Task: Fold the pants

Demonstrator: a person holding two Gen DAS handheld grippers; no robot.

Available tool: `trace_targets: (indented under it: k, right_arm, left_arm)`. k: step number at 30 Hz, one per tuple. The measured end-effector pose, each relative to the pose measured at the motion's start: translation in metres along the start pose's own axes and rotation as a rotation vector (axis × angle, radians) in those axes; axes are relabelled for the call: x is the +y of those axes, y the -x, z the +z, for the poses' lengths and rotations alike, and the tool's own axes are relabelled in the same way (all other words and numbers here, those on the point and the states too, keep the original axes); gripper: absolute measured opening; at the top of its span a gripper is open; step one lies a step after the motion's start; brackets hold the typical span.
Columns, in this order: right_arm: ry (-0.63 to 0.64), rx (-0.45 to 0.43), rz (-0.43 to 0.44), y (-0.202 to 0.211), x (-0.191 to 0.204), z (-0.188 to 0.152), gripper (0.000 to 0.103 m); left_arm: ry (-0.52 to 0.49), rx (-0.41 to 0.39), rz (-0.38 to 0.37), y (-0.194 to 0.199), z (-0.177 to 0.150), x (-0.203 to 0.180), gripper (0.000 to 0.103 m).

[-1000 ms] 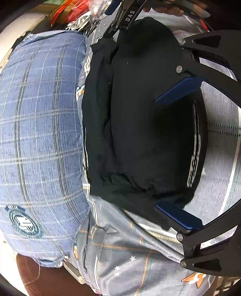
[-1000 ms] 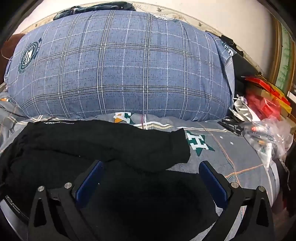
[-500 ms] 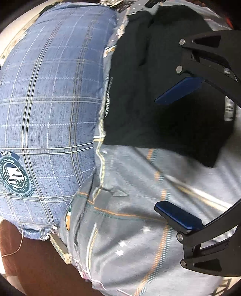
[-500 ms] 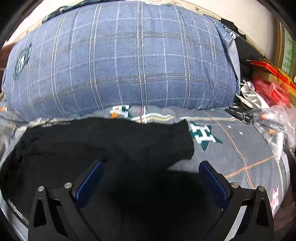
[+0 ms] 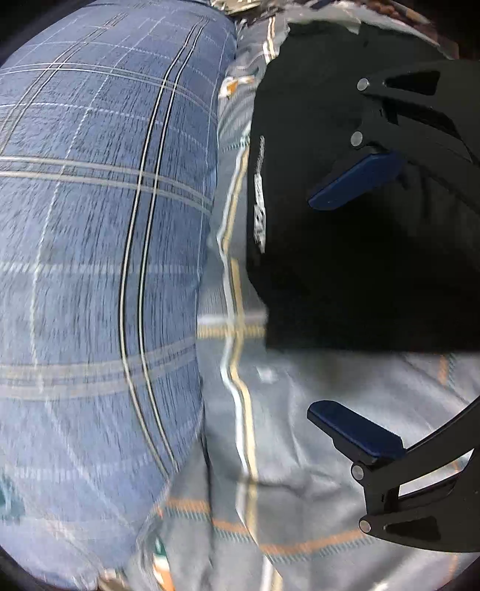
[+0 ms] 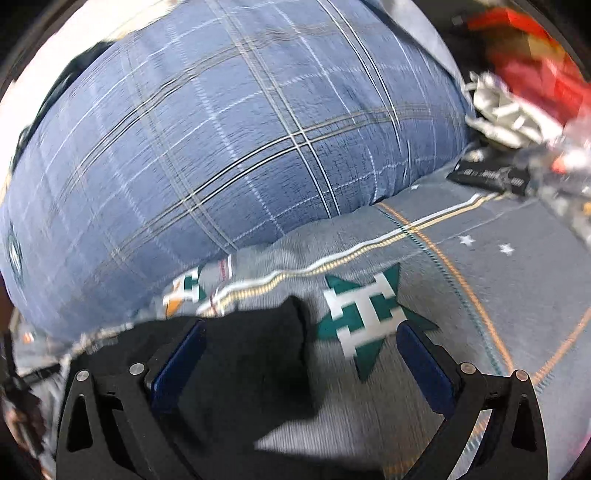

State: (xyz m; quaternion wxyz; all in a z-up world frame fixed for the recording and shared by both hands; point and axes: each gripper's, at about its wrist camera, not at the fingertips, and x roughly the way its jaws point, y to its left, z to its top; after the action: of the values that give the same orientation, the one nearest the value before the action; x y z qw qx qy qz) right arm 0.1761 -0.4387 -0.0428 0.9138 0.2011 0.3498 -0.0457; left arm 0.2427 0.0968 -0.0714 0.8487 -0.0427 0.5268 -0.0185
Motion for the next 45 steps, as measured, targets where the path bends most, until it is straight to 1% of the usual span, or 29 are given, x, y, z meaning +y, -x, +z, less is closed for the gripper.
trace_targets:
  k: [2,4,6,7,8,9,10,11,12,13,15,18,21,23,24,25,28,29,31,32,33,36,37,39,41,42,43,44,45]
  right_arm:
    - [-0.027,0.036,0.029,-0.018,-0.004,0.008,0.089]
    - [-0.030,0.063,0.039,-0.035,-0.003,0.013,0.083]
    - [-0.024,0.073,0.036,-0.045,0.000,0.013,0.082]
    - [-0.021,0.091,0.040,-0.055,0.003,0.013,0.077]
    - [-0.017,0.110,0.039,-0.060,0.006,0.012,0.067]
    - [-0.011,0.134,0.030,-0.067,0.007,0.010,0.061]
    - [0.001,0.157,0.001,-0.075,0.010,0.006,0.048]
    - [0.019,0.134,-0.023,-0.075,0.013,0.005,0.034]
    - [0.031,0.127,-0.030,-0.074,0.016,0.003,0.026]
    - [0.019,0.143,-0.002,-0.074,0.017,0.002,0.017]
    - [0.004,0.110,0.019,-0.065,0.020,0.002,0.016]
    - [0.048,0.024,0.046,-0.038,0.032,0.005,0.015]
    - [0.040,-0.058,0.118,-0.010,0.037,0.010,0.015]
    - [0.025,-0.113,0.147,0.008,0.037,0.010,0.015]
    - [0.018,-0.134,0.154,0.015,0.036,0.010,0.015]
    - [0.009,-0.159,0.164,0.024,0.034,0.011,0.015]
    - [-0.003,-0.207,0.191,0.045,0.027,0.010,0.015]
    - [-0.006,-0.209,0.201,0.051,0.024,0.008,0.015]
    - [-0.017,-0.201,0.228,0.061,0.019,0.001,0.015]
    - [-0.024,-0.194,0.249,0.068,0.015,-0.005,0.010]
    - [-0.020,-0.197,0.251,0.074,0.013,-0.011,0.007]
    - [0.009,-0.231,0.218,0.095,0.006,-0.022,0.006]
    - [0.009,-0.231,0.219,0.097,0.004,-0.023,0.006]
    - [-0.011,-0.190,0.223,0.093,-0.003,-0.029,0.006]
    - [-0.019,-0.156,0.215,0.084,-0.008,-0.035,0.011]
    - [-0.030,-0.137,0.198,0.078,-0.009,-0.036,0.013]
    - [-0.049,-0.106,0.197,0.070,-0.011,-0.036,0.020]
    - [-0.064,-0.085,0.206,0.064,-0.013,-0.036,0.030]
    - [-0.078,-0.074,0.214,0.060,-0.015,-0.037,0.033]
  left_arm:
    - [-0.008,0.044,-0.027,-0.014,0.006,-0.009,0.092]
    - [-0.026,0.105,-0.051,-0.031,0.009,-0.021,0.077]
    - [-0.063,0.132,-0.026,-0.040,0.007,-0.032,0.073]
    - [-0.088,0.117,0.000,-0.040,0.006,-0.039,0.069]
    - [-0.100,0.109,-0.002,-0.040,0.005,-0.042,0.064]
    - [-0.114,0.109,-0.028,-0.039,0.003,-0.046,0.043]
    - [-0.111,0.124,-0.041,-0.039,0.002,-0.048,0.037]
    - [-0.106,0.121,-0.034,-0.038,0.001,-0.048,0.035]
    - [-0.103,0.109,-0.031,-0.035,0.000,-0.048,0.028]
    - [-0.102,0.102,-0.035,-0.031,-0.002,-0.047,0.019]
    - [-0.076,0.074,-0.089,-0.015,-0.003,-0.039,0.014]
    - [-0.046,0.008,-0.194,0.016,-0.009,-0.025,0.010]
    - [-0.038,-0.020,-0.236,0.043,-0.015,-0.017,0.008]
    - [-0.034,-0.051,-0.261,0.066,-0.021,-0.011,0.007]
    - [-0.039,-0.075,-0.271,0.080,-0.016,-0.013,0.002]
    - [-0.046,-0.096,-0.284,0.093,-0.020,-0.011,0.000]
    - [-0.050,-0.163,-0.318,0.120,-0.037,-0.012,0.000]
    - [-0.061,-0.181,-0.314,0.130,-0.045,-0.012,0.000]
    - [-0.083,-0.193,-0.311,0.134,-0.057,-0.015,0.000]
    - [-0.089,-0.192,-0.313,0.135,-0.064,-0.015,0.000]
    - [-0.090,-0.186,-0.310,0.138,-0.068,-0.016,0.000]
    - [-0.035,-0.164,-0.245,0.137,-0.074,-0.001,0.000]
    - [-0.004,-0.139,-0.235,0.132,-0.072,0.003,0.000]
    - [0.079,-0.060,-0.209,0.118,-0.068,0.017,0.002]
    - [0.128,-0.027,-0.214,0.109,-0.066,0.024,0.012]
    - [0.147,-0.014,-0.220,0.103,-0.064,0.027,0.028]
    - [0.168,-0.002,-0.219,0.097,-0.059,0.027,0.052]
    - [0.186,-0.006,-0.217,0.093,-0.058,0.030,0.060]
    - [0.208,-0.026,-0.213,0.087,-0.052,0.030,0.063]
